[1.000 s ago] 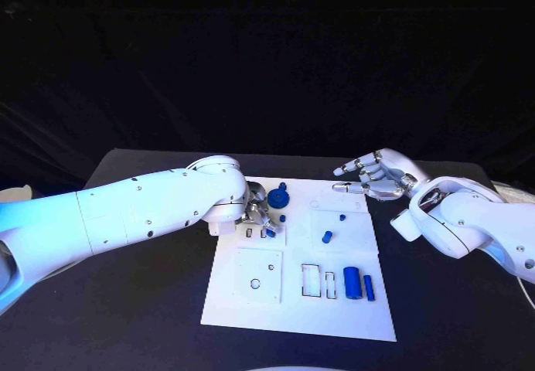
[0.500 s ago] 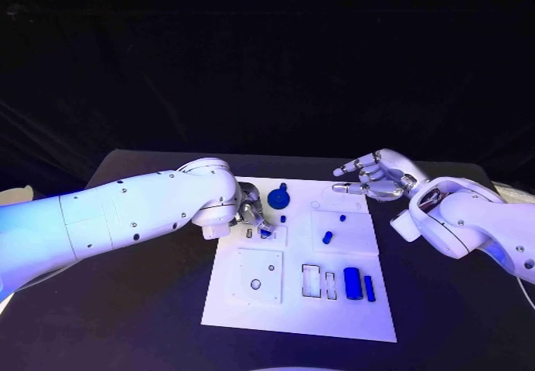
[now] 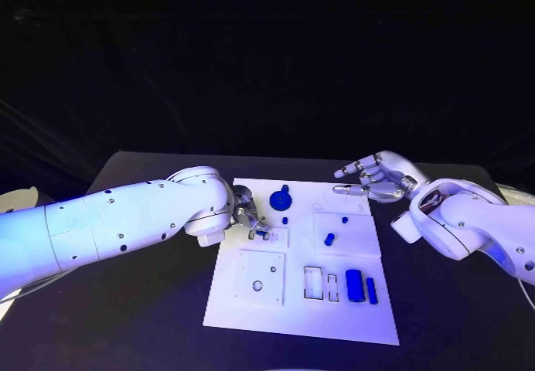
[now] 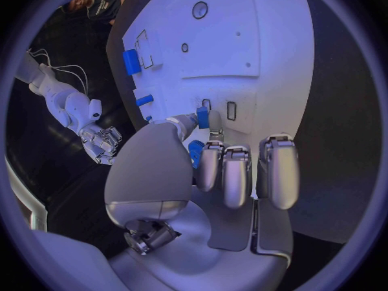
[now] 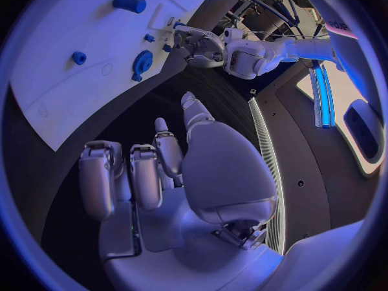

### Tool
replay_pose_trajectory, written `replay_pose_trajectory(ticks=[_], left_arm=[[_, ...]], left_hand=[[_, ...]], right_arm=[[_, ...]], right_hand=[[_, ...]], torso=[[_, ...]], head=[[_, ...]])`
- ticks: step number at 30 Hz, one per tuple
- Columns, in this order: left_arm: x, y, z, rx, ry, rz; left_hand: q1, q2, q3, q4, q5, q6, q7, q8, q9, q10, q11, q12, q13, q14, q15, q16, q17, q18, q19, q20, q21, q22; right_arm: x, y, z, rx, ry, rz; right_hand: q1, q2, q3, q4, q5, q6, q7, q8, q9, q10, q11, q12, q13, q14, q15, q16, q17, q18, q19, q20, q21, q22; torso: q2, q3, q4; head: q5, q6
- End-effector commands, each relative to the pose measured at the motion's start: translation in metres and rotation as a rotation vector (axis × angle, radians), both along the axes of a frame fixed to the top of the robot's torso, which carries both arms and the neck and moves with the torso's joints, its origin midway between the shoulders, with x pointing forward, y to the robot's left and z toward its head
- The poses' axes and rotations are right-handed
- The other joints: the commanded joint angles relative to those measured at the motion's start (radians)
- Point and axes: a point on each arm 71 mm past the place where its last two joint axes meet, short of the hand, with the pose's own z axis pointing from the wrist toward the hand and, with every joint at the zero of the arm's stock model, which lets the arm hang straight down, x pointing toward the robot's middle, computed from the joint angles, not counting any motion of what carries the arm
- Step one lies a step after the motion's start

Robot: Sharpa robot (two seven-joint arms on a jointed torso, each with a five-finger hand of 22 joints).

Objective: Assemble the parts on the task board

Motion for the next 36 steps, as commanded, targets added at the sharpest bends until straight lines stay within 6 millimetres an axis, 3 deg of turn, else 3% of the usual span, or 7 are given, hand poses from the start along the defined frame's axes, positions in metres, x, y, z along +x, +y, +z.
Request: replay_pose_trajectory(ticks=[1,9,36], left_arm=[[0.000,0.000,0.001,0.040,-0.070,0.005],[-0.004,-0.005,-0.009,0.059,-0.082,-0.013],[-0.005,-0.011,-0.013,0.079,-0.061,-0.042]], left_hand=[[-0.006,0.002,0.168,-0.161,-0.002,-0.002,0.001,0.006,0.001,0.014,0.003,0.003,0.113,0.103,0.002,0.003,0.263,-0.017,0.026,0.004,-0.001,0.096],[-0.007,0.000,0.170,-0.163,-0.002,-0.002,0.001,0.007,0.002,0.015,0.003,0.005,0.114,0.103,0.002,0.003,0.263,-0.017,0.026,0.003,-0.001,0.097],[-0.010,-0.006,0.178,-0.172,-0.003,0.002,-0.001,0.010,0.006,0.019,0.002,0.010,0.119,0.103,0.002,0.003,0.263,-0.019,0.030,0.003,0.003,0.104]], right_arm=[[0.000,0.000,-0.001,-0.006,0.003,0.005],[0.000,0.001,-0.001,-0.004,0.001,0.006],[0.000,0.002,-0.001,-0.003,0.003,0.010]], right_hand=[[0.001,0.006,-0.004,-0.001,0.005,0.007,0.001,0.005,0.002,0.003,-0.006,-0.004,0.017,0.080,-0.002,-0.003,0.159,0.010,-0.001,-0.002,-0.006,0.053],[0.001,0.006,-0.004,-0.001,0.005,0.007,0.001,0.005,0.002,0.003,-0.006,-0.004,0.017,0.080,-0.002,-0.003,0.159,0.010,-0.001,-0.002,-0.006,0.053],[0.003,0.009,-0.005,-0.002,0.005,0.008,0.001,0.005,0.002,0.003,-0.006,-0.005,0.016,0.079,-0.002,-0.004,0.158,0.010,-0.001,-0.002,-0.007,0.052]], torso=[[-0.001,0.0012,0.0036],[0.000,0.0002,0.0005],[0.000,0.0007,0.0014]], head=[[-0.001,-0.002],[0.001,-0.003],[0.001,-0.008]])
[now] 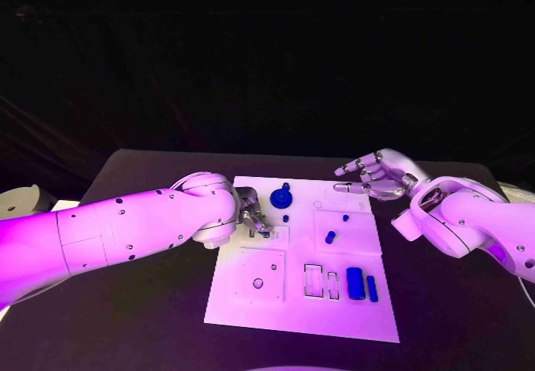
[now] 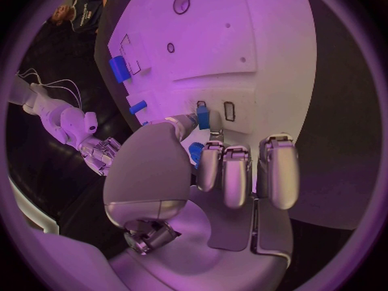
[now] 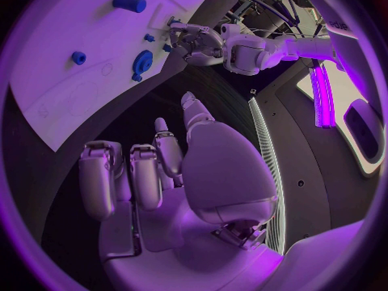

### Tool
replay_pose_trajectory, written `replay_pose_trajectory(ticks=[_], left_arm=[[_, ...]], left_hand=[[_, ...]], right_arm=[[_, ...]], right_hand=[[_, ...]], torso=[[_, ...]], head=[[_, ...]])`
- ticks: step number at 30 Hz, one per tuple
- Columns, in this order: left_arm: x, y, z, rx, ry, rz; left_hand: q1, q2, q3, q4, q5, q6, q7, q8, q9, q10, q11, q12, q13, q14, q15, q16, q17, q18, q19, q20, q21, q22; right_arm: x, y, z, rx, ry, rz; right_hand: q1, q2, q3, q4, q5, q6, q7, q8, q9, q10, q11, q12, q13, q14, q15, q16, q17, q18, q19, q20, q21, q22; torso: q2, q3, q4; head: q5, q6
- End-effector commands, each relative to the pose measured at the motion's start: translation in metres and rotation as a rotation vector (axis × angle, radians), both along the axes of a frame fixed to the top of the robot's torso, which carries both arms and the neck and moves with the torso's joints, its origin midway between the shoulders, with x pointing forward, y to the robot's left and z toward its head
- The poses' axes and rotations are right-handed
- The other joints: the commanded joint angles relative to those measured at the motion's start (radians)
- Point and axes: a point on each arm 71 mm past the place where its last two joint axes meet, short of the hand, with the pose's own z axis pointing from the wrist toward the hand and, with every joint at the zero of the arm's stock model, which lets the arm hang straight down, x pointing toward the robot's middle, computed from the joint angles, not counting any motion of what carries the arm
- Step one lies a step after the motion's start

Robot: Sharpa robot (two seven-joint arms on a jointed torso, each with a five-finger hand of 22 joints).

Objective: Assemble the parts on the task board

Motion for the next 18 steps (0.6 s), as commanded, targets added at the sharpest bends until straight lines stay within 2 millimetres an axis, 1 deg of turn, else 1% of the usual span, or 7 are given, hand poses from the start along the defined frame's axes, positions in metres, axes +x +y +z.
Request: replay_pose_trajectory(ticks=[1,10,15,18], left_arm=[[-0.0014,0.0001,-0.0046,0.030,0.016,-0.002],[-0.0032,-0.0031,-0.0042,0.029,0.018,-0.012],[-0.0031,-0.0023,-0.0045,0.033,0.021,-0.013],[-0.0029,-0.0009,-0.0047,0.036,0.024,-0.012]], left_hand=[[0.001,0.005,0.156,-0.150,0.002,0.004,-0.007,0.006,0.001,0.020,0.001,0.006,0.120,0.103,0.002,0.003,0.263,-0.019,0.031,0.003,0.004,0.106],[0.000,0.004,0.157,-0.152,0.002,0.005,-0.007,0.007,0.002,0.021,0.001,0.008,0.122,0.103,0.002,0.003,0.263,-0.021,0.034,0.003,0.008,0.113],[0.000,0.004,0.159,-0.154,0.002,0.006,-0.007,0.007,0.003,0.021,0.001,0.007,0.121,0.103,0.001,0.003,0.263,-0.021,0.034,0.003,0.008,0.114],[0.000,0.002,0.163,-0.157,0.002,0.007,-0.008,0.008,0.004,0.021,0.000,0.007,0.121,0.103,0.001,0.003,0.263,-0.021,0.036,0.002,0.009,0.116]], right_arm=[[-0.0004,0.0016,-0.0005,-0.003,0.002,0.011],[-0.0002,0.0020,-0.0007,-0.002,0.004,0.014],[-0.0002,0.0022,-0.0010,-0.002,0.006,0.015],[-0.0002,0.0023,-0.0011,-0.002,0.007,0.015]], right_hand=[[0.003,0.009,-0.005,-0.001,0.006,0.008,0.001,0.005,0.001,0.003,-0.006,-0.005,0.016,0.079,-0.002,-0.004,0.158,0.010,-0.001,-0.002,-0.007,0.052],[0.003,0.009,-0.005,-0.001,0.006,0.008,0.001,0.005,0.001,0.003,-0.006,-0.005,0.016,0.079,-0.002,-0.004,0.158,0.010,-0.001,-0.002,-0.007,0.052],[0.003,0.009,-0.005,-0.001,0.006,0.008,0.001,0.005,0.001,0.003,-0.006,-0.005,0.016,0.079,-0.002,-0.004,0.158,0.010,-0.001,-0.002,-0.007,0.052],[0.003,0.009,-0.005,-0.001,0.006,0.008,0.001,0.005,0.001,0.003,-0.006,-0.005,0.016,0.079,-0.002,-0.004,0.158,0.010,-0.001,-0.002,-0.007,0.052]], torso=[[0.000,-0.0001,0.0003],[0.000,-0.0004,0.0002],[0.000,0.0001,0.0008],[0.000,-0.0004,0.0008]], head=[[0.000,-0.002],[-0.001,-0.004],[0.001,-0.004],[0.001,-0.005]])
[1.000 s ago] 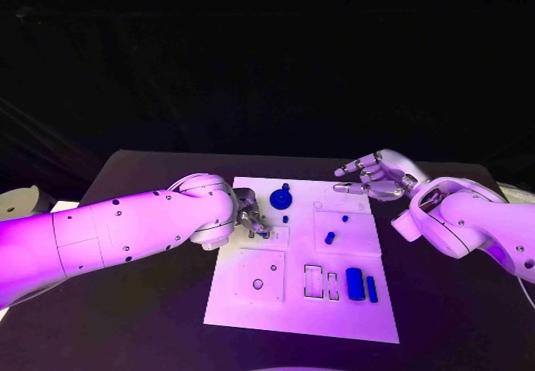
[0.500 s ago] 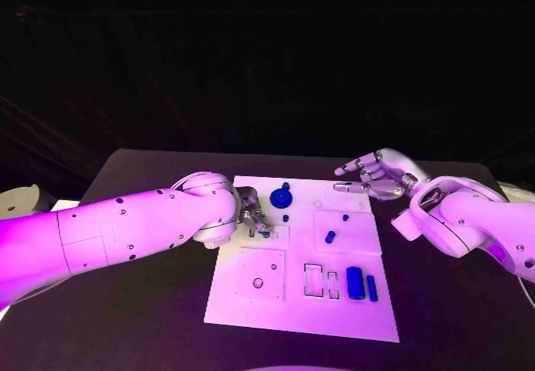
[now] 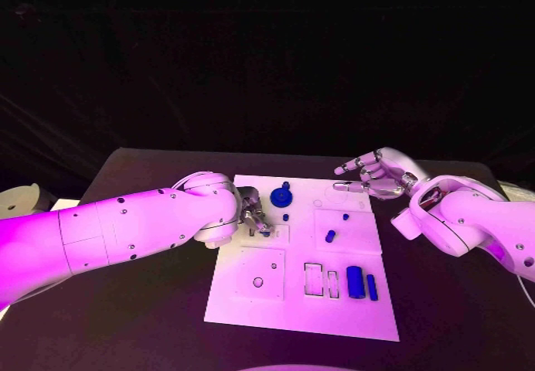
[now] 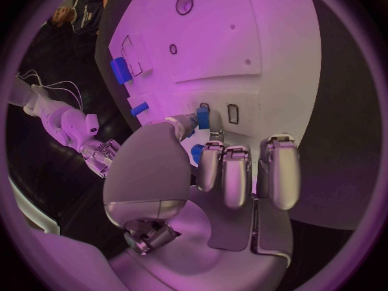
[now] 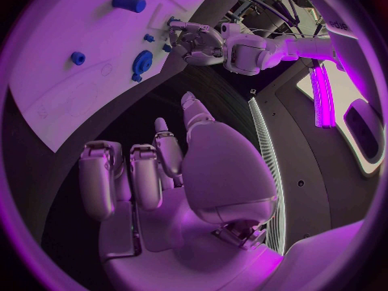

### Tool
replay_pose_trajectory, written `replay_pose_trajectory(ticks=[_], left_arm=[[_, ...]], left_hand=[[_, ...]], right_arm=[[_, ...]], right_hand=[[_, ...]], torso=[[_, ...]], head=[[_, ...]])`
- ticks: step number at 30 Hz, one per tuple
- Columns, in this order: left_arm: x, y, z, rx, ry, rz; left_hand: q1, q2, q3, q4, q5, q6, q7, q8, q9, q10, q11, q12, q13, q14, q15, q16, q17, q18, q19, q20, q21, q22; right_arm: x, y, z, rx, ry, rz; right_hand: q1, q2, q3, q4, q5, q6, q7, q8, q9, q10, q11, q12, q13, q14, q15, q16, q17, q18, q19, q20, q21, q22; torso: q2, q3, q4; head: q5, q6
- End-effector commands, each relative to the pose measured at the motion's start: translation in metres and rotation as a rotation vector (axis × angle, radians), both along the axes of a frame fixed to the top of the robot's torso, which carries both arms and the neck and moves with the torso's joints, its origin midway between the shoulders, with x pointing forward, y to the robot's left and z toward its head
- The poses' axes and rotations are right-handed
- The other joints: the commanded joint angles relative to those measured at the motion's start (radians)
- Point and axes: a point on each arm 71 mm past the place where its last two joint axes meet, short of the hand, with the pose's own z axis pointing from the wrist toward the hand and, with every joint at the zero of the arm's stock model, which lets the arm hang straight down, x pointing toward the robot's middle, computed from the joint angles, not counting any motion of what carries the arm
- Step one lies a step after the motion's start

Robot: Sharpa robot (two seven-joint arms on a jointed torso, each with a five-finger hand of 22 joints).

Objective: Assemble the parts on the task board

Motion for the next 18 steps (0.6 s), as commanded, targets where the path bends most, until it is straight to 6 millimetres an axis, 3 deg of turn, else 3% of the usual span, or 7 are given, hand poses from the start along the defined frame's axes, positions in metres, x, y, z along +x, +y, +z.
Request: replay_pose_trajectory(ticks=[1,18], left_arm=[[-0.0014,0.0031,-0.0040,0.035,0.021,-0.001],[-0.0019,0.0050,-0.0049,0.048,0.034,-0.007]], left_hand=[[0.003,0.004,0.162,-0.156,0.004,0.003,-0.007,0.005,0.002,0.021,0.000,0.002,0.120,0.103,0.001,0.003,0.263,-0.006,0.036,0.002,0.006,0.117],[-0.004,-0.010,0.187,-0.175,0.013,0.009,-0.008,0.010,0.009,0.020,-0.001,-0.002,0.116,0.103,0.000,0.003,0.263,-0.009,0.041,0.001,0.012,0.129]], right_arm=[[-0.0005,0.0014,-0.0009,-0.002,0.006,0.014],[-0.0004,0.0029,-0.0026,-0.002,0.010,0.020]], right_hand=[[0.003,0.009,-0.005,-0.001,0.006,0.008,0.001,0.005,0.002,0.003,-0.006,-0.005,0.016,0.079,-0.002,-0.004,0.157,0.010,-0.001,-0.002,-0.007,0.052],[0.003,0.009,-0.005,-0.001,0.006,0.008,0.001,0.005,0.002,0.003,-0.006,-0.005,0.016,0.079,-0.002,-0.004,0.157,0.010,-0.001,-0.002,-0.007,0.052]], torso=[[0.000,0.0000,0.0007],[0.000,-0.0004,-0.0001]], head=[[0.001,0.000],[0.009,-0.006]])
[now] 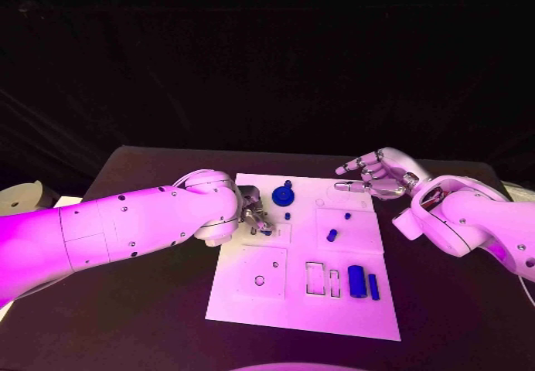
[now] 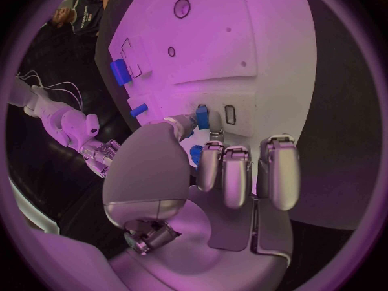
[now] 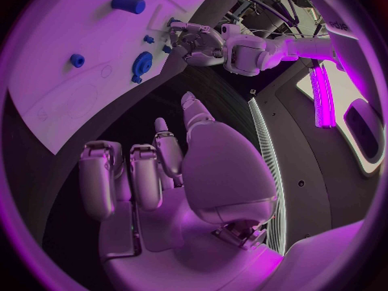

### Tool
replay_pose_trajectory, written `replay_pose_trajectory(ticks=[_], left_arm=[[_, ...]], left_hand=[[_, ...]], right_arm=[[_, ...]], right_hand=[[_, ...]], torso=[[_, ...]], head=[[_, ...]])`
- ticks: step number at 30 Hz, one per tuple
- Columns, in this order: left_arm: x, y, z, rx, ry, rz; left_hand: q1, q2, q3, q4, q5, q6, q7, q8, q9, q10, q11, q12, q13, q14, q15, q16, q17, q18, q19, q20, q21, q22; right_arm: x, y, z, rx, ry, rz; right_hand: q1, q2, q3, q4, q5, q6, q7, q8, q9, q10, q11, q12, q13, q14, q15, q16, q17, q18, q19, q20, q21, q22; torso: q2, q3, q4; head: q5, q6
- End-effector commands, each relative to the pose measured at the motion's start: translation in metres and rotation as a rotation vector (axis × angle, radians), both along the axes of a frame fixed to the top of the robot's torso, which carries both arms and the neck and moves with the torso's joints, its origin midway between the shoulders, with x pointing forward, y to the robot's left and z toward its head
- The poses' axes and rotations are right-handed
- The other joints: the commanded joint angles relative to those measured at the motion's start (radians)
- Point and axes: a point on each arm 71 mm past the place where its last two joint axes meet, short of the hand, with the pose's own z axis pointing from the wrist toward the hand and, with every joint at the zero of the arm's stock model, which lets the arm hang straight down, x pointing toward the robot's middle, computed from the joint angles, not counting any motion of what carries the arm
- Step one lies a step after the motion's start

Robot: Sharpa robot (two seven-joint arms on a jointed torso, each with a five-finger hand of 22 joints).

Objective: Assemble the parts on the task board

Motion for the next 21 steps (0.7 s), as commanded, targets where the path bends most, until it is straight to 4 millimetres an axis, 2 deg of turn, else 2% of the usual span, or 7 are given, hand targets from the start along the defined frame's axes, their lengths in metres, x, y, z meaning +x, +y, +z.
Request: replay_pose_trajectory(ticks=[1,16,21], left_arm=[[-0.0017,0.0024,-0.0050,0.041,0.028,-0.003],[-0.0016,-0.0017,-0.0086,0.066,0.076,-0.034],[-0.0014,-0.0039,-0.0102,0.077,0.094,-0.047]], left_hand=[[0.004,-0.002,0.179,-0.171,0.009,0.007,-0.010,0.005,0.002,0.020,-0.001,-0.003,0.115,0.103,0.000,0.003,0.263,-0.009,0.042,0.001,0.005,0.130],[0.000,-0.003,0.180,-0.171,0.010,0.008,-0.010,0.006,0.003,0.021,-0.001,0.000,0.118,0.103,0.001,0.003,0.263,-0.009,0.043,0.001,0.006,0.132],[-0.001,-0.004,0.180,-0.171,0.010,0.009,-0.010,0.006,0.003,0.022,-0.001,0.000,0.118,0.103,0.001,0.003,0.263,-0.009,0.043,0.001,0.006,0.133]], right_arm=[[-0.0007,0.0016,-0.0008,-0.002,0.005,0.017],[-0.0013,0.0023,-0.0009,-0.001,0.007,0.020],[-0.0017,0.0028,-0.0008,-0.001,0.008,0.022]], right_hand=[[0.003,0.009,-0.005,-0.001,0.006,0.008,0.001,0.005,0.001,0.003,-0.006,-0.005,0.016,0.079,-0.002,-0.004,0.158,0.010,-0.001,-0.002,-0.007,0.052],[0.003,0.010,-0.008,-0.001,0.006,0.008,0.001,0.005,0.001,0.002,-0.006,-0.005,0.015,0.079,-0.002,-0.005,0.157,0.011,-0.002,-0.003,-0.007,0.051],[0.003,0.010,-0.008,-0.001,0.006,0.008,0.001,0.005,0.001,0.002,-0.006,-0.005,0.015,0.079,-0.002,-0.005,0.157,0.011,-0.002,-0.003,-0.007,0.051]], torso=[[0.000,-0.0001,-0.0004],[0.000,0.0014,-0.0007],[0.000,0.0005,-0.0019]], head=[[0.000,-0.001],[-0.003,-0.008],[-0.004,-0.010]])
